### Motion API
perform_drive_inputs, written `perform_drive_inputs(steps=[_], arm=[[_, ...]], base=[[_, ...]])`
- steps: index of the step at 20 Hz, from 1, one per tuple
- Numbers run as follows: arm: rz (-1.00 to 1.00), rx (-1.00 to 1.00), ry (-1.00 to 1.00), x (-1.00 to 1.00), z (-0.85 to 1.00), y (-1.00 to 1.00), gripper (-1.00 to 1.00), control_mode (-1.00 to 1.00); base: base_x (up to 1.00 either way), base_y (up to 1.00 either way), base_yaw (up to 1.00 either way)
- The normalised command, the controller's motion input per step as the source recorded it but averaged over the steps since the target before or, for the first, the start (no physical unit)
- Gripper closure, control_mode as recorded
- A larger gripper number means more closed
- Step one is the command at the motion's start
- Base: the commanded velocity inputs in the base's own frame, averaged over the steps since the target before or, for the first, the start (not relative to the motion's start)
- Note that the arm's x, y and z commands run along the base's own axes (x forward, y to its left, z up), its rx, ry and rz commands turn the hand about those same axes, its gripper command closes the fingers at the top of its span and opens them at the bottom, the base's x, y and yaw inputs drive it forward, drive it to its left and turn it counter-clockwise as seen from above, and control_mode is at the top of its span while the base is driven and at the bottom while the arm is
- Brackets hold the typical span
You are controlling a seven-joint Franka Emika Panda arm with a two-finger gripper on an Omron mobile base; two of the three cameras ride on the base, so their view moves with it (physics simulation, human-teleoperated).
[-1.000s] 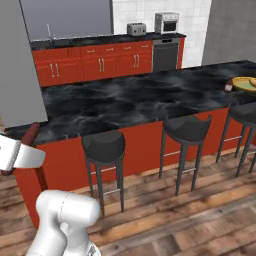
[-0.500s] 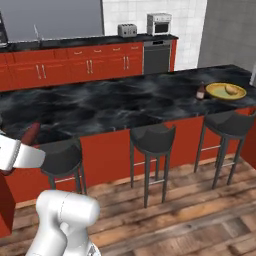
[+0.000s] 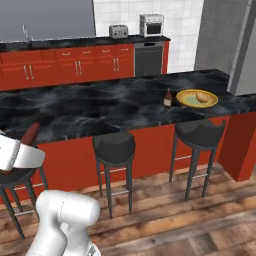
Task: Move the hot dog bun to the plate on the dining table and place the condiment next to that plate. Then navigate to the fridge and take the sausage and place it on the plate as well.
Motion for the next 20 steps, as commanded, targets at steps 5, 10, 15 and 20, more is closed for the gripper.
perform_drive_inputs(steps=[5, 10, 15, 20], arm=[[0.0, 0.0, 0.0, 0.0, 0.0, 0.0, 1.0, 1.0], [0.0, 0.0, 0.0, 0.0, 0.0, 0.0, 1.0, 1.0], [0.0, 0.0, 0.0, 0.0, 0.0, 0.0, 1.0, 1.0], [0.0, 0.0, 0.0, 0.0, 0.0, 0.0, 1.0, 1.0]], base=[[0.53, -1.0, 0.14], [0.55, -1.0, 0.16], [0.62, -0.99, 0.19], [0.84, -0.79, 0.3]])
